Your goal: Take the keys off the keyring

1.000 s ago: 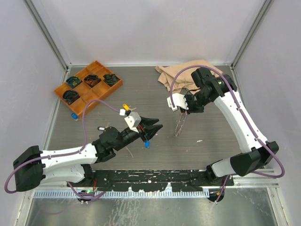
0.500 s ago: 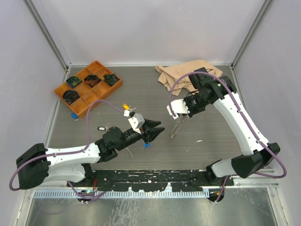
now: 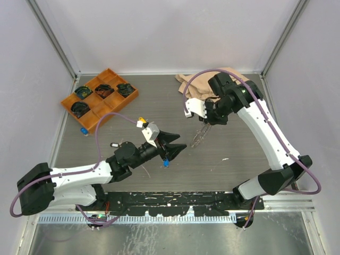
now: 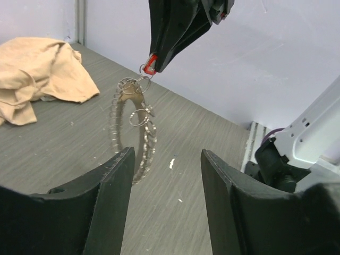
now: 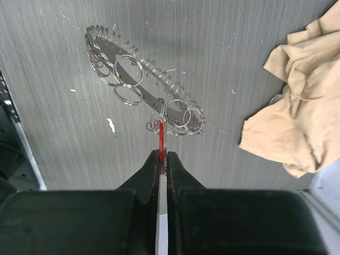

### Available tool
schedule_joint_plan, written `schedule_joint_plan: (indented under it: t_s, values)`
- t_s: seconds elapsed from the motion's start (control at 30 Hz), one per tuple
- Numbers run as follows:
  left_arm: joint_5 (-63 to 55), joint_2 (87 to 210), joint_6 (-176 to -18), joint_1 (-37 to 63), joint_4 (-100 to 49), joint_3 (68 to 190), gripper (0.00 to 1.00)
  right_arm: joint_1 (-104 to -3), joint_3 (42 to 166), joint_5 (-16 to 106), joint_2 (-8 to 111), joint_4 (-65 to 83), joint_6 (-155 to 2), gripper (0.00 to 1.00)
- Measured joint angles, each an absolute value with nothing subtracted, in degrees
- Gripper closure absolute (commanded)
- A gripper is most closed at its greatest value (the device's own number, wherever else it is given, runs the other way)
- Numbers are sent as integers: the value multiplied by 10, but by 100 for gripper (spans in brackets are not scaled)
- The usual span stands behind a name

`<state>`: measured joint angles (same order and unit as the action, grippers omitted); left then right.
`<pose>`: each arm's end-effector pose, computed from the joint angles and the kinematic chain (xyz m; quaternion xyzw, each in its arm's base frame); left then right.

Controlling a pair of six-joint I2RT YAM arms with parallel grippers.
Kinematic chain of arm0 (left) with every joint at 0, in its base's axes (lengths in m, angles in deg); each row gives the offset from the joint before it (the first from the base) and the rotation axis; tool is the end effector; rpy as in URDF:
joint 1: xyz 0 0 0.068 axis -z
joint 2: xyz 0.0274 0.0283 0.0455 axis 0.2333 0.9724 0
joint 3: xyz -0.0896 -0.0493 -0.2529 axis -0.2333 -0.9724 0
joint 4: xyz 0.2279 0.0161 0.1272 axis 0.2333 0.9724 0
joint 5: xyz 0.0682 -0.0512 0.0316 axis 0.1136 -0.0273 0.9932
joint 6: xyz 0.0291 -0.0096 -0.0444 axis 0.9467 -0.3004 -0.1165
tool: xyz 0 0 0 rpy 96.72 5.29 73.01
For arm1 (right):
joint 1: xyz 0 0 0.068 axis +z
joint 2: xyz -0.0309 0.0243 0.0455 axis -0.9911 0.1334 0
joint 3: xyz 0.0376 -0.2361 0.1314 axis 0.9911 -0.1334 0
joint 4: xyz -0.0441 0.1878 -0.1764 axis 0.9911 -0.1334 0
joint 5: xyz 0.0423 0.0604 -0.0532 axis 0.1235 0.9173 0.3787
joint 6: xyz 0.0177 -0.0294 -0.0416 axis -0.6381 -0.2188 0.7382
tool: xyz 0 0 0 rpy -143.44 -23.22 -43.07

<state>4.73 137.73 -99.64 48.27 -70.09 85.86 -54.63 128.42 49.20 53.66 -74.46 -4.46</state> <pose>0.1177 -0.2182 0.2806 0.2496 0.5812 -0.4753 0.6115 0.2173 0.1225 0.4028 -0.7225 0.6554 0.0349 0.2174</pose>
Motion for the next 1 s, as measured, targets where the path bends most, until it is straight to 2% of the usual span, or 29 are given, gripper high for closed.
schedule_joint_plan:
  t_s: [0.13,0.3,0.43,0.77,1.0]
  values:
    - [24,1374,-1044,470,-683,859,50,-546,1284,494,539,-740,-98,99]
    - [-32,1372,-1112,449,-644,865,72,-547,1284,491,539,-723,-151,99]
    - [-80,1384,-1159,446,-630,890,78,-547,1284,491,541,-710,-183,99]
    - [-143,1493,-1221,447,-620,967,80,-547,1284,489,546,-695,-217,99]
    - [-112,1557,-1248,453,-598,998,77,-547,1284,489,546,-687,-226,99]
